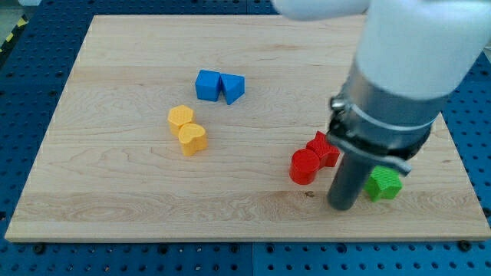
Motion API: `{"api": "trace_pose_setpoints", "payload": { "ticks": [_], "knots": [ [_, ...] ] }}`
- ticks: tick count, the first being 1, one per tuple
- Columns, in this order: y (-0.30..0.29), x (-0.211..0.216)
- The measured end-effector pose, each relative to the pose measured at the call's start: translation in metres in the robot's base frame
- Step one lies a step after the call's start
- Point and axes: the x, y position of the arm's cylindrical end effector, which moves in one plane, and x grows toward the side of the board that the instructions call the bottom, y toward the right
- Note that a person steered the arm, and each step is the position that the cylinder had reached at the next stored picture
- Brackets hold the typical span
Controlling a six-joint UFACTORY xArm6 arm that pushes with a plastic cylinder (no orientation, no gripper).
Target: Move the green star closer to the green circle
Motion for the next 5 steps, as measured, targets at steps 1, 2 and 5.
{"api": "trace_pose_setpoints", "payload": {
  "ticks": [1,2,5],
  "knots": [
    [0.028,-0.009],
    [0.033,-0.009],
    [0.035,0.013]
  ]
}}
